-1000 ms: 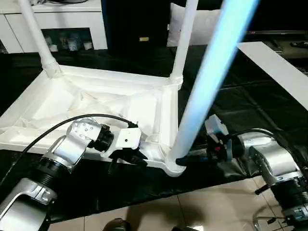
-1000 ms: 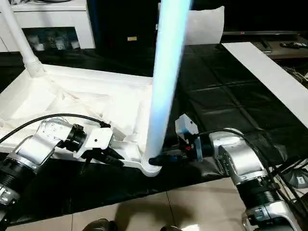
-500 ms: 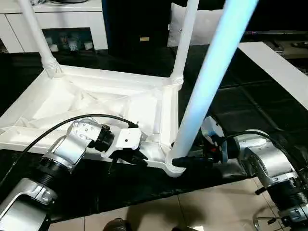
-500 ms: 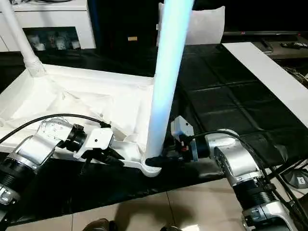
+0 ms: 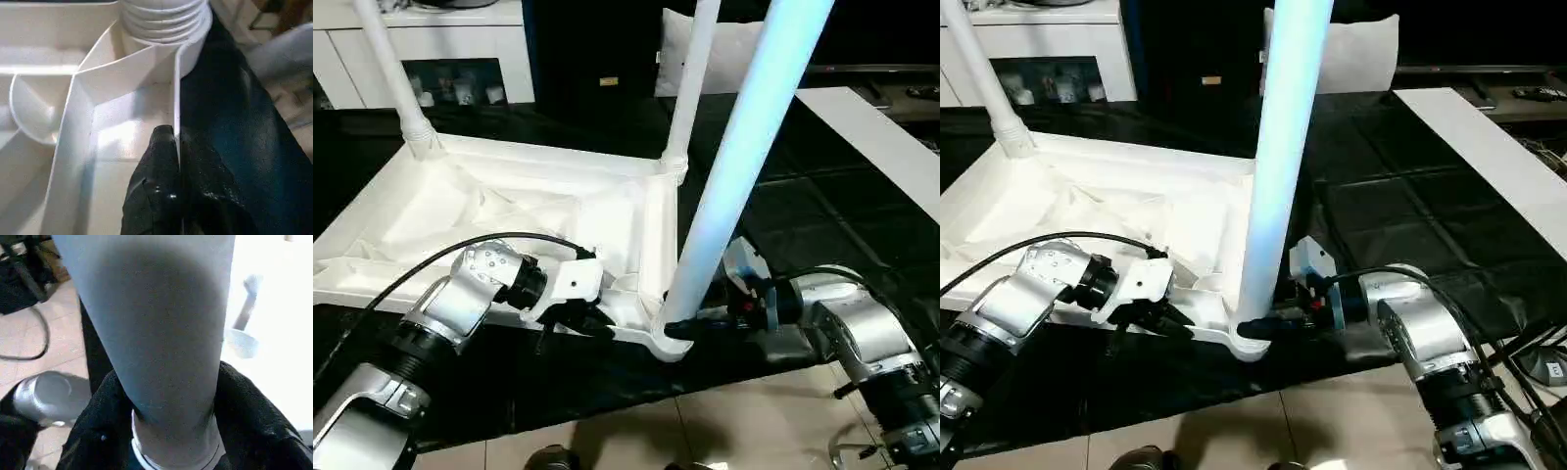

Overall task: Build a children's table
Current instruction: Rotate leg to tighten

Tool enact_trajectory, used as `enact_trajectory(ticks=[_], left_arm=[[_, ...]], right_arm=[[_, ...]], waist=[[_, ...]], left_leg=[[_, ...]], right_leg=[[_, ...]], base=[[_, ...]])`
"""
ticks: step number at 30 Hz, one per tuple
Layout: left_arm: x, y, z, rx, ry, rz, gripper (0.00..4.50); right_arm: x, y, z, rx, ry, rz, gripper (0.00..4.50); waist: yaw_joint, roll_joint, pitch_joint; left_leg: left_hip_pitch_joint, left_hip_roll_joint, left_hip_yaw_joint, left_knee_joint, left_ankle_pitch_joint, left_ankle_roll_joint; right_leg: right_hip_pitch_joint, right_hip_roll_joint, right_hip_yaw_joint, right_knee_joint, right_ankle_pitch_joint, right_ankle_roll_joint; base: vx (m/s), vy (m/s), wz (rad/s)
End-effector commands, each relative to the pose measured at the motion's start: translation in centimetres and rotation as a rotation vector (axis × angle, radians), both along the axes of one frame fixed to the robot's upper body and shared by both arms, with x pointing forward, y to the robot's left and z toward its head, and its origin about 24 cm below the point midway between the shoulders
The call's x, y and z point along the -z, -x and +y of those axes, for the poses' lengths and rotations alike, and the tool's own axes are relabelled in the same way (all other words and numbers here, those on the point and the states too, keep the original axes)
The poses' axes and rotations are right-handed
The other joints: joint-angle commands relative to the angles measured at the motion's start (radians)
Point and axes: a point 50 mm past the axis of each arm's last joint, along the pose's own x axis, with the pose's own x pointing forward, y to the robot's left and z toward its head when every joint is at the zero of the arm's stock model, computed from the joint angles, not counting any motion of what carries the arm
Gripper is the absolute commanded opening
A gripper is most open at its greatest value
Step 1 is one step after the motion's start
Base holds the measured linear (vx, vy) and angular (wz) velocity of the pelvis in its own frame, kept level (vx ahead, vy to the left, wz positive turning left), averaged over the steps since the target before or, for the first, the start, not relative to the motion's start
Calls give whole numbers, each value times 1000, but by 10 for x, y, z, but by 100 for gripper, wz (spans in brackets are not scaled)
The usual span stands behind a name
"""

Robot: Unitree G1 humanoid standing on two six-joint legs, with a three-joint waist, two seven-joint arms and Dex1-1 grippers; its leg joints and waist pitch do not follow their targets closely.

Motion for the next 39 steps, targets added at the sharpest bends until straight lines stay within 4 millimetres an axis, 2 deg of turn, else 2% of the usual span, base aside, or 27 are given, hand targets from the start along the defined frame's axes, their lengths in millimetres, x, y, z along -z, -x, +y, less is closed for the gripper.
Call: enact_trajectory(ticks=[1,2,3,4,5,7,8,10,11,12,13,15,16,18,20,22,23,25,27,29,30,32,35,37,39], left_arm=[[2,-2,-9,-123,37,-13,0],[1,-3,-11,-146,49,-15,0],[0,-3,-13,-177,66,-17,0],[-3,-4,-16,-218,92,-14,0],[-6,-5,-21,-271,124,-10,0],[-9,-7,-27,-343,165,-5,0],[-10,-8,-30,-373,174,-9,0],[-12,-10,-34,-429,180,-26,0],[-13,-13,-40,-498,178,-60,0],[-13,-13,-40,-498,178,-60,0],[-13,-16,-44,-545,181,-87,0],[-16,-20,-52,-612,191,-136,0],[-18,-20,-58,-627,199,-169,0],[-19,-20,-61,-633,205,-172,0],[-19,-19,-62,-632,199,-181,0],[-17,-19,-60,-624,164,-207,0],[-16,-18,-57,-613,151,-214,0],[-14,-17,-54,-590,134,-218,0],[-13,-16,-51,-576,124,-217,0],[-12,-16,-50,-567,120,-217,0],[-10,-14,-48,-550,112,-209,0],[-5,-12,-40,-511,97,-185,0],[0,-11,-29,-461,64,-171,0],[2,-10,-24,-432,48,-165,0],[2,-9,-18,-377,31,-153,0]], right_arm=[[9,2,13,87,-47,75,200],[10,1,15,116,-52,75,200],[12,-1,17,156,-64,76,200],[12,-3,21,211,-81,85,200],[13,-6,26,268,-105,97,200],[13,-10,33,343,-129,109,200],[14,-11,36,370,-128,110,200],[15,-14,43,427,-128,112,200],[18,-21,51,545,-115,128,200],[18,-21,51,545,-115,128,200],[21,-26,55,628,-115,149,200],[25,-32,63,734,-124,170,200],[26,-35,67,779,-123,158,235],[26,-36,69,793,-133,162,235],[25,-37,72,816,-140,154,276],[24,-39,74,834,-134,130,283],[23,-40,73,840,-127,108,293],[21,-42,70,855,-120,72,319],[20,-43,66,854,-122,38,329],[19,-43,64,850,-127,22,363],[17,-42,60,833,-125,3,369],[11,-36,47,744,-127,-55,384],[8,-29,31,653,-109,-92,414],[7,-25,23,604,-89,-110,418],[5,-21,12,537,-77,-122,440]], waist=[[-11,5,-68],[-12,6,-66],[-20,3,-62],[-22,3,-63],[-29,3,-58],[-53,1,-57],[-58,1,-59],[-78,1,-60],[-84,6,-61],[-84,6,-61],[-97,1,-62],[-102,1,-63],[-104,1,-61],[-102,2,-61],[-100,3,-63],[-99,5,-66],[-97,8,-68],[-96,8,-69],[-93,8,-69],[-91,7,-68],[-91,5,-69],[-80,7,-73],[-74,7,-76],[-70,8,-75],[-63,8,-73]], left_leg=[[30,93,-47,-83,-301,-22],[33,94,-49,-83,-317,-30],[34,89,-52,-82,-356,-38],[35,89,-55,-81,-364,-43],[30,89,-60,-85,-380,-51],[29,86,-69,-86,-427,-70],[31,85,-70,-84,-432,-71],[19,84,-75,-85,-424,-60],[17,85,-78,-89,-420,-61],[17,85,-78,-89,-420,-61],[14,81,-78,-89,-421,-60],[23,78,-72,-82,-416,-52],[24,77,-70,-81,-408,-46],[26,77,-67,-80,-401,-37],[24,80,-64,-85,-386,-27],[21,82,-61,-87,-354,-19],[22,82,-59,-87,-345,-17],[20,81,-55,-86,-318,-7],[18,81,-54,-85,-302,-2],[17,80,-53,-84,-298,-1],[18,80,-52,-84,-295,-1],[17,83,-50,-83,-261,10],[15,85,-48,-82,-211,34],[16,84,-45,-81,-208,45],[18,84,-45,-81,-227,42]], right_leg=[[36,-94,70,-85,-384,-209],[34,-95,70,-89,-413,-201],[31,-95,66,-101,-489,-177],[32,-97,65,-102,-513,-167],[33,-97,62,-106,-559,-145],[31,-95,53,-113,-620,-113],[30,-96,53,-115,-626,-108],[39,-96,48,-118,-616,-96],[39,-94,46,-118,-584,-101],[39,-94,46,-118,-584,-101],[39,-91,45,-116,-555,-106],[28,-93,49,-123,-550,-117],[24,-91,50,-124,-546,-122],[25,-91,51,-126,-536,-121],[26,-85,55,-118,-467,-134],[30,-84,59,-107,-382,-158],[29,-83,60,-106,-364,-164],[32,-82,62,-102,-331,-179],[33,-84,62,-102,-335,-178],[33,-84,62,-104,-354,-173],[33,-83,62,-104,-357,-171],[37,-81,63,-98,-302,-172],[41,-77,63,-86,-212,-198],[40,-77,63,-86,-202,-209],[39,-79,63,-91,-243,-208]], base=[[0,0,0],[0,0,0],[0,0,0],[0,0,0],[0,0,0],[0,0,0],[0,0,0],[0,0,0],[0,0,0],[0,0,0],[0,0,0],[0,0,0],[0,0,0],[0,0,0],[0,0,0],[0,0,0],[0,0,0],[0,0,0],[0,0,0],[0,0,0],[0,0,0],[0,0,0],[0,0,0],[0,0,0],[0,0,0]])
